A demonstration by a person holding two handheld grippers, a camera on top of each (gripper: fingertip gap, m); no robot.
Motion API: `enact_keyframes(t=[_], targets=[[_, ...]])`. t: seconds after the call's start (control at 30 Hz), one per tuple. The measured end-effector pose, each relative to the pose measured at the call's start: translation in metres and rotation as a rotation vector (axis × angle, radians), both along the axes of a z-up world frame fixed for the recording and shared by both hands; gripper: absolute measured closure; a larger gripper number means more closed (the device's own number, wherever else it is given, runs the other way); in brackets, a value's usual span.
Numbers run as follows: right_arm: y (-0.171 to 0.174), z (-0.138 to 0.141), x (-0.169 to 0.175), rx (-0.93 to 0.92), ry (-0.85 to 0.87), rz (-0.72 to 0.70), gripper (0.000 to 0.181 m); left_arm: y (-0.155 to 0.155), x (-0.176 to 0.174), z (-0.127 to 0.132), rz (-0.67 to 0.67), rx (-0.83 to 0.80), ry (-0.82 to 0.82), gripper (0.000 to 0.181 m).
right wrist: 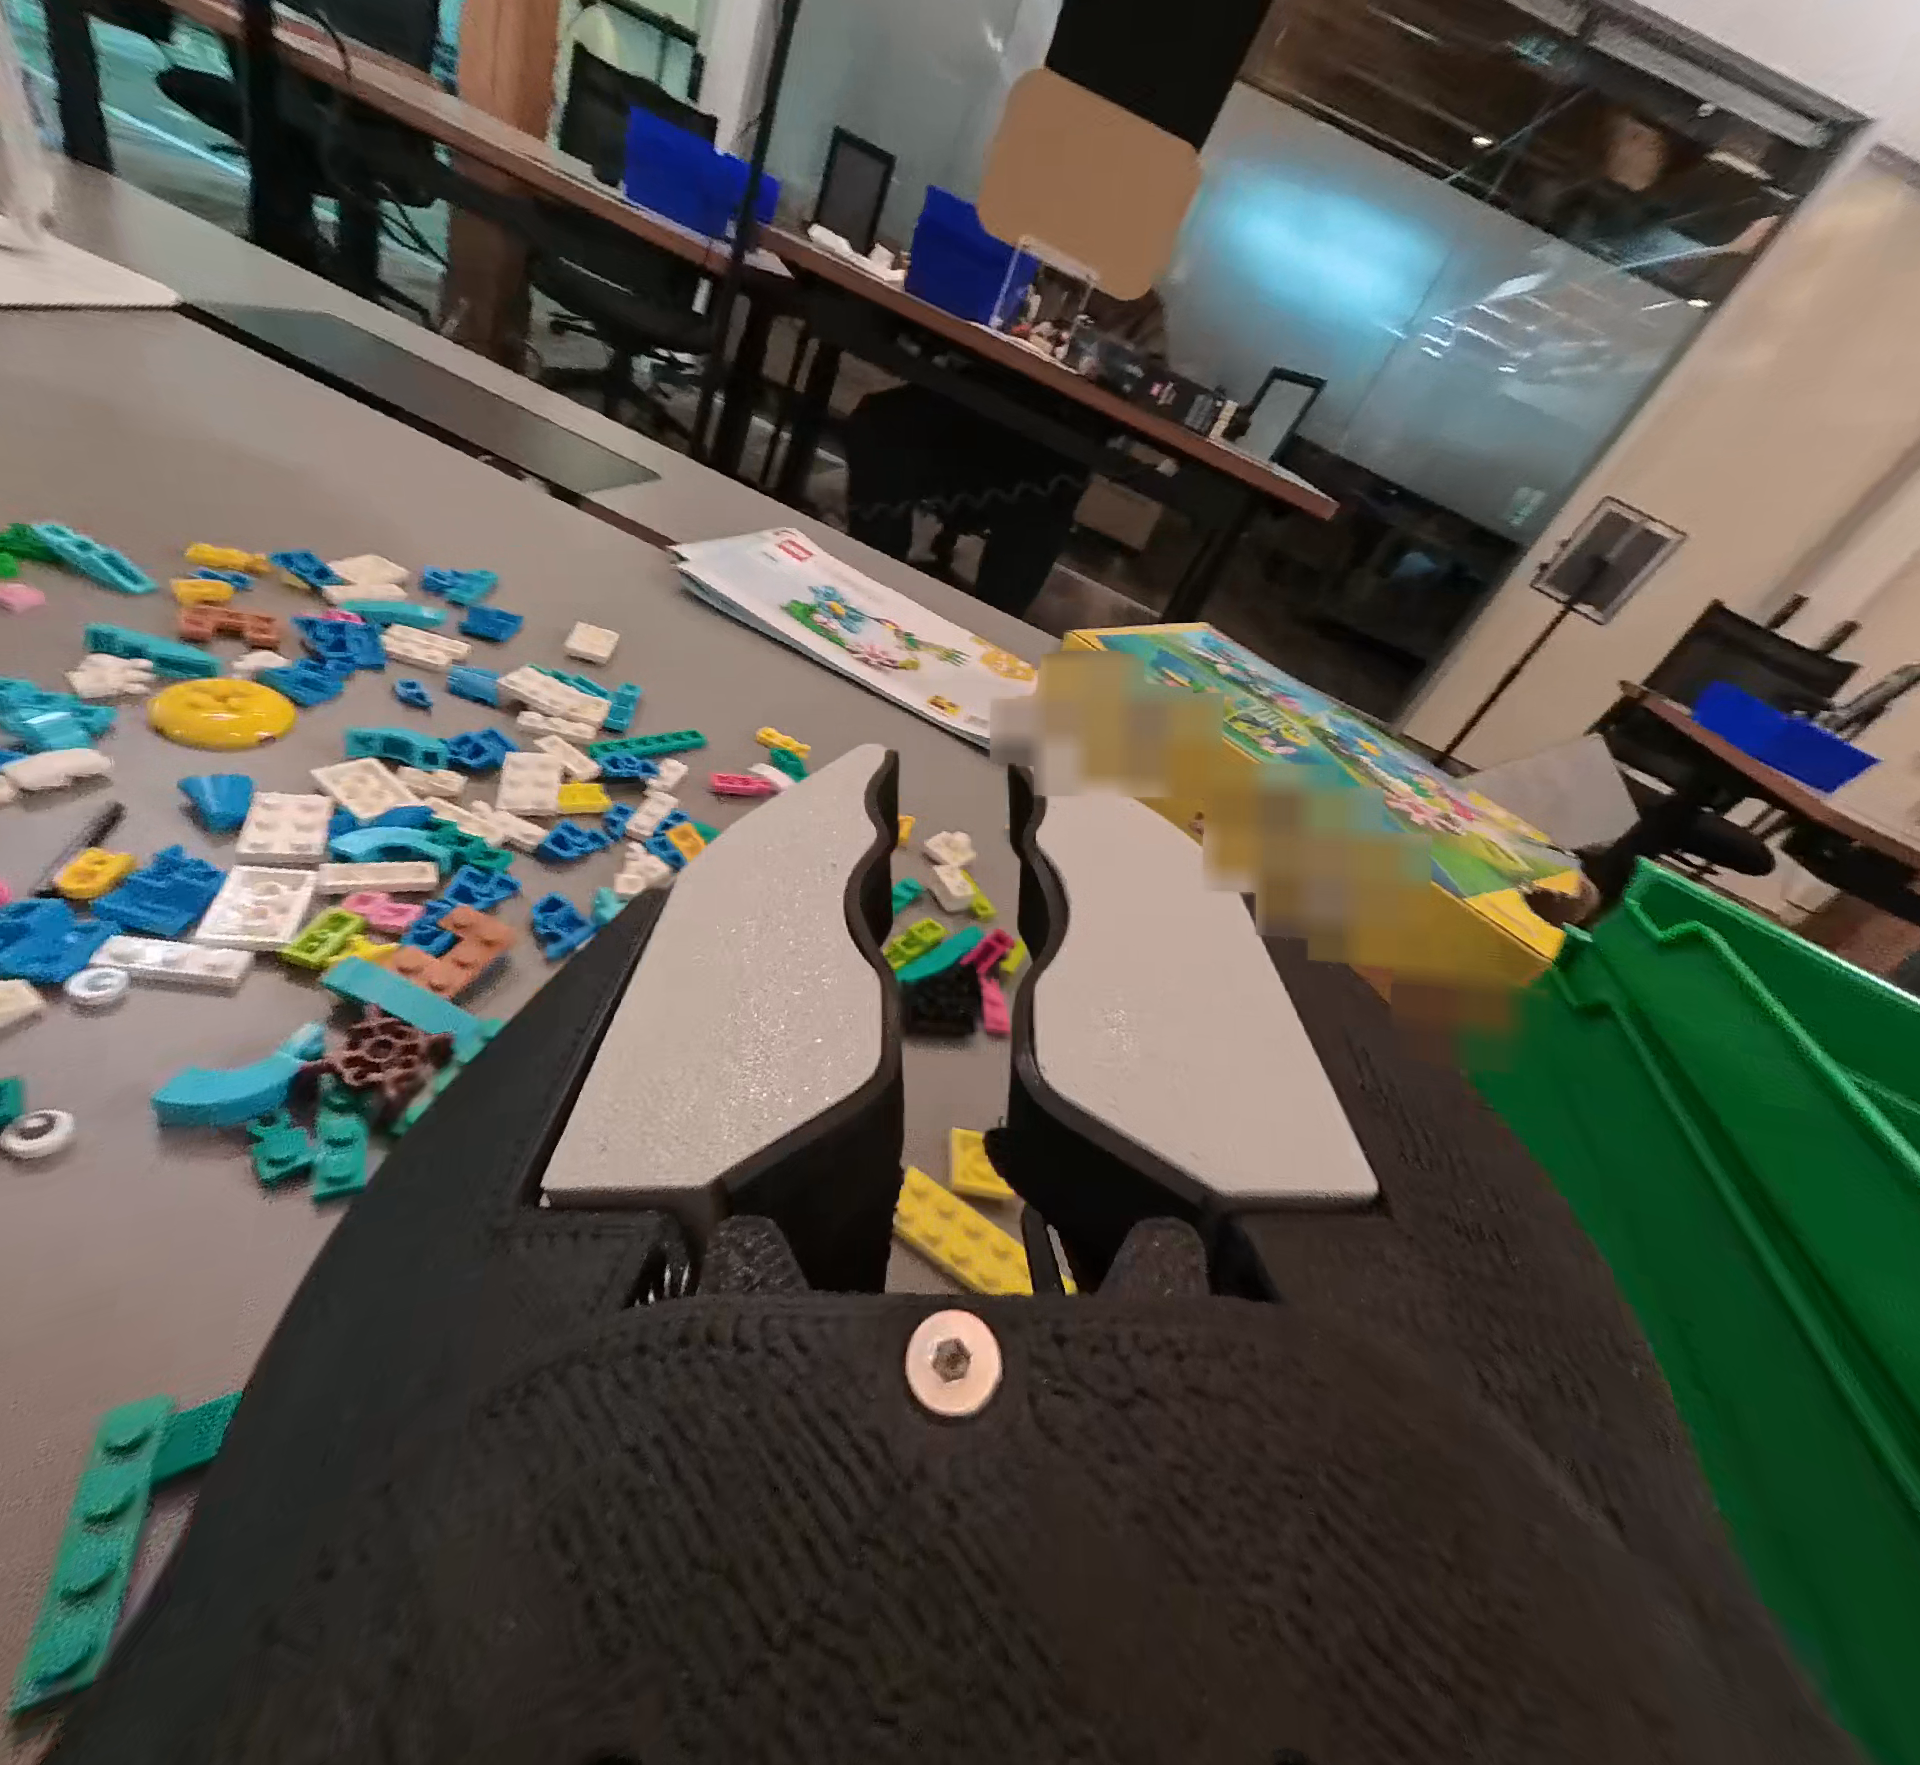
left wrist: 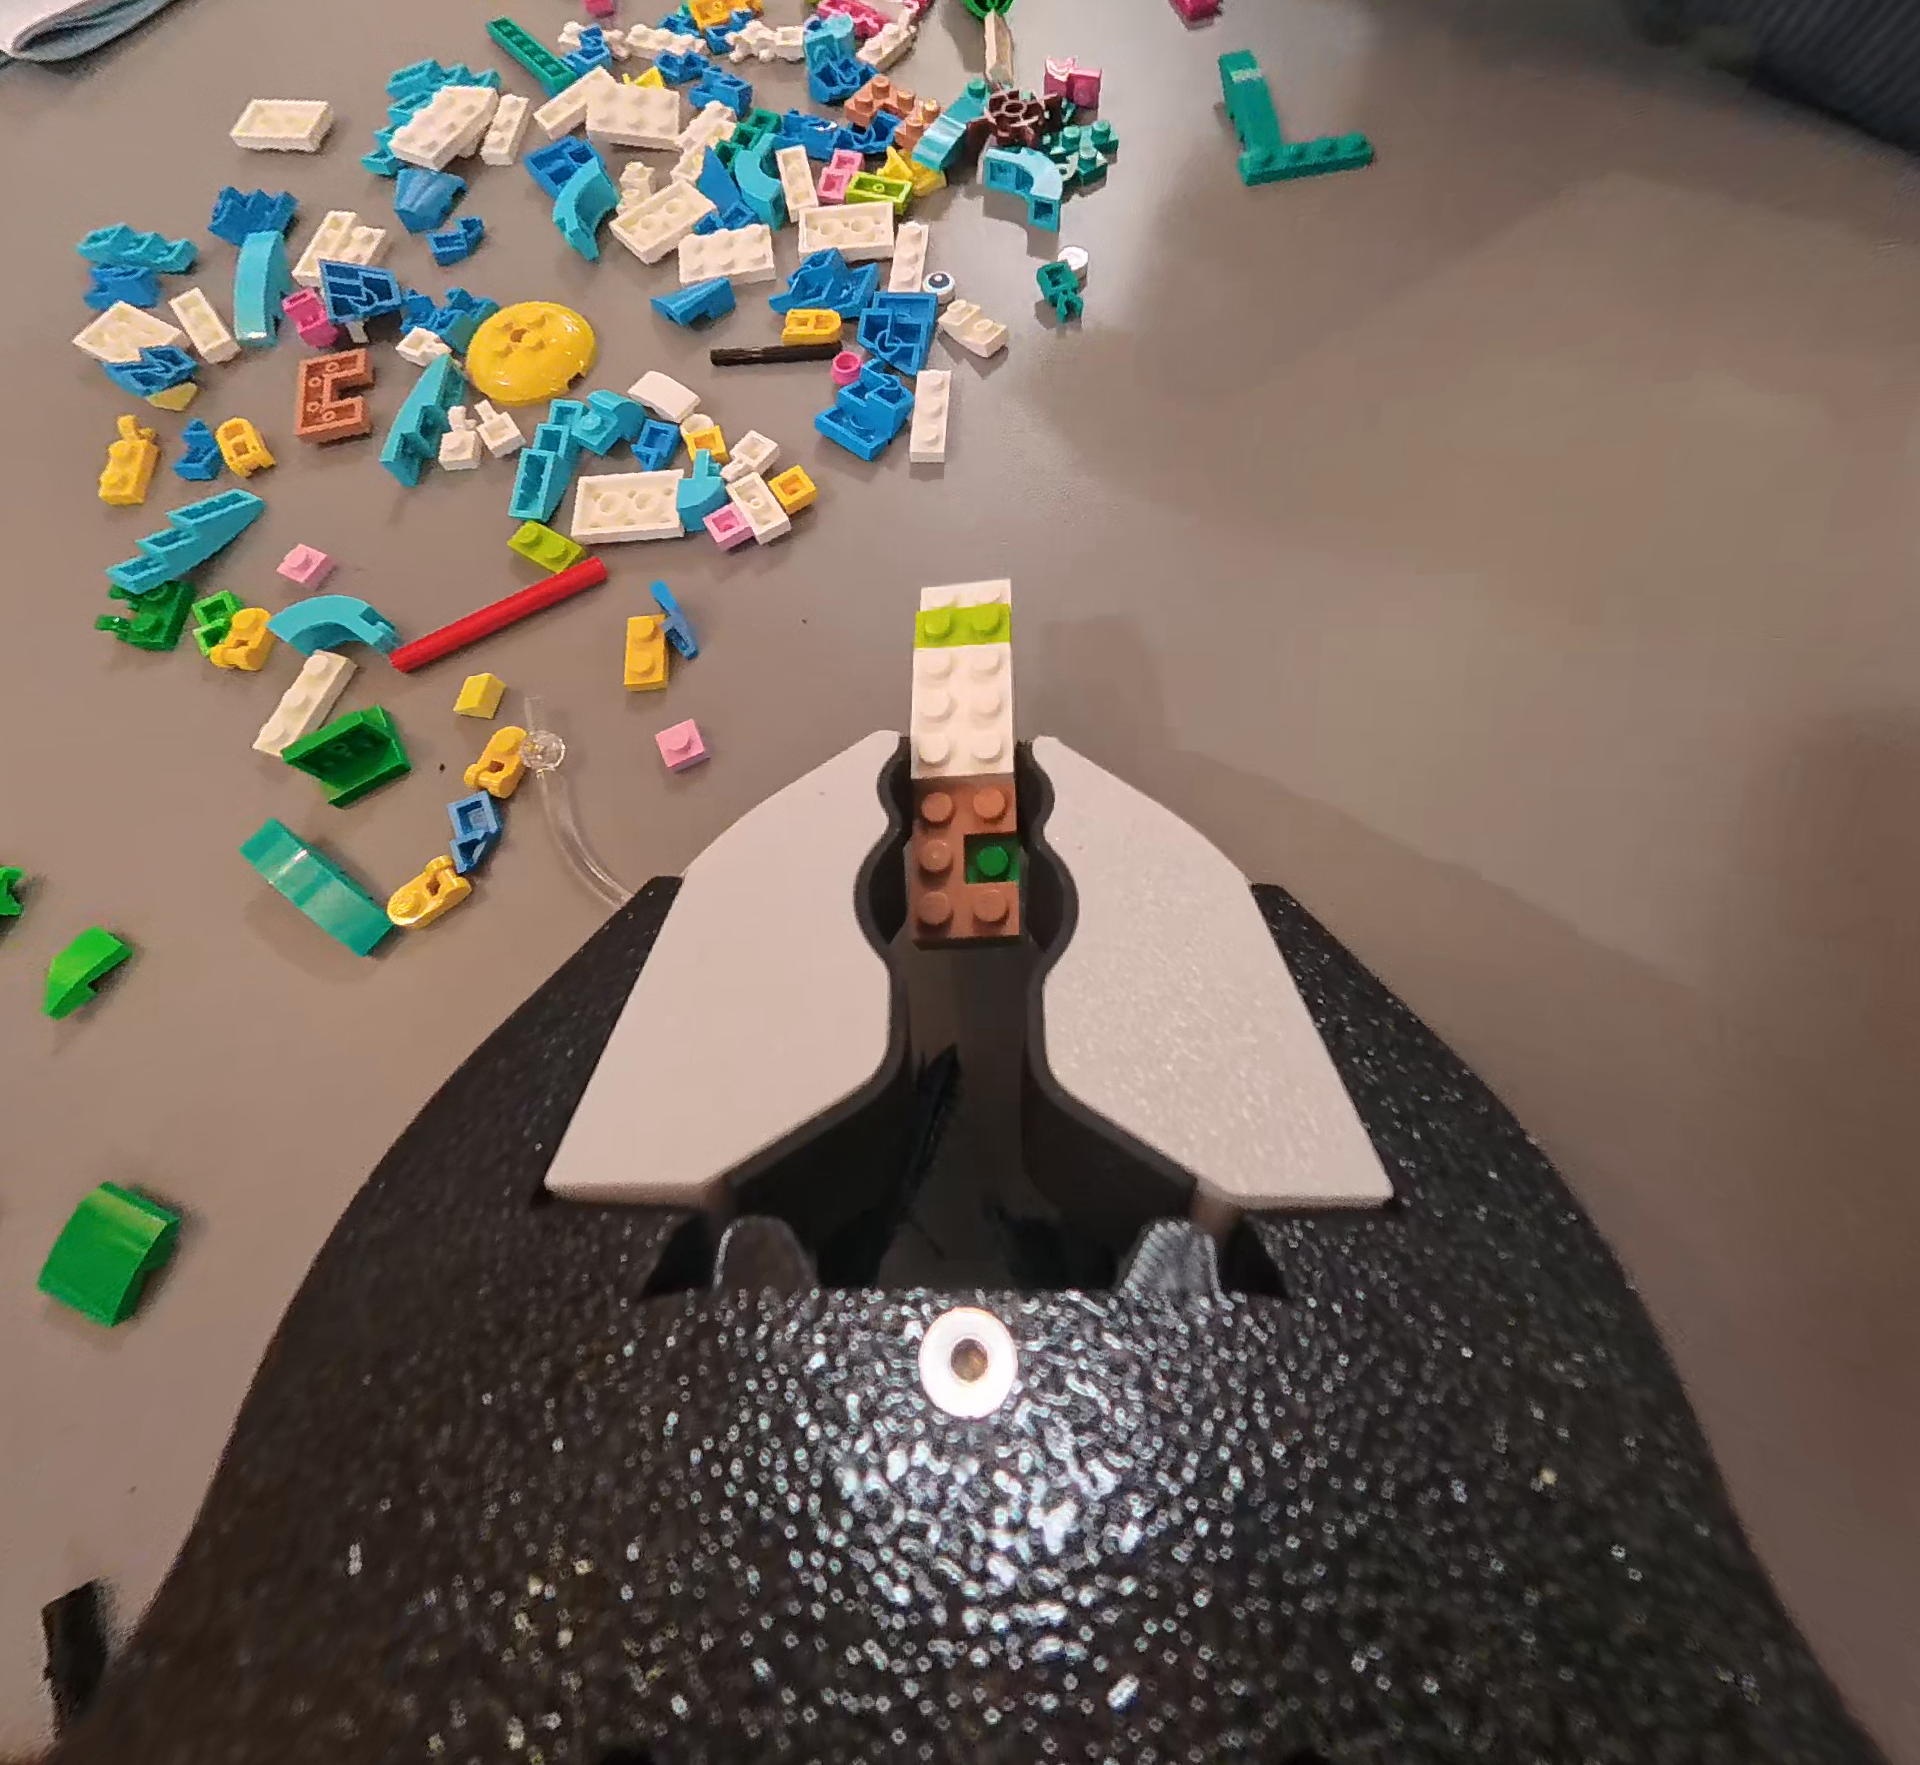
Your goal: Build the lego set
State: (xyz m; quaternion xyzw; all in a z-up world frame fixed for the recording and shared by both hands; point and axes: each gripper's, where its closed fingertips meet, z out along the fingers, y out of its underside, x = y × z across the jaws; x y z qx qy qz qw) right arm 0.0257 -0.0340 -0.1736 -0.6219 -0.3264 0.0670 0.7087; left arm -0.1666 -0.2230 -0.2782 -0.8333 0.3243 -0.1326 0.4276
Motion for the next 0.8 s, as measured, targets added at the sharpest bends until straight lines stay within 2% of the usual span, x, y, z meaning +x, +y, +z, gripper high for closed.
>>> enact_keyframes(t=[0.2, 0.37, 0.7, 0.8], targets=[[0.007, 0.014, 0.031, 0.010, 0.149, -0.099, 0.163, 0.000, 0.000, -0.001, -0.004, -0.010, -0.003, 0.163], [0.009, 0.012, 0.035, -0.043, 0.231, -0.084, 0.164, 0.000, 0.000, -0.004, 0.000, -0.015, 0.028, 0.163], [0.000, 0.001, 0.008, -0.031, 0.094, -0.026, 0.168, 0.001, -0.001, -0.008, 0.012, 0.008, 0.091, 0.163], [-0.007, -0.004, -0.008, -0.025, 0.031, 0.041, 0.169, 0.002, -0.002, -0.008, 0.019, 0.010, 0.090, 0.163]])
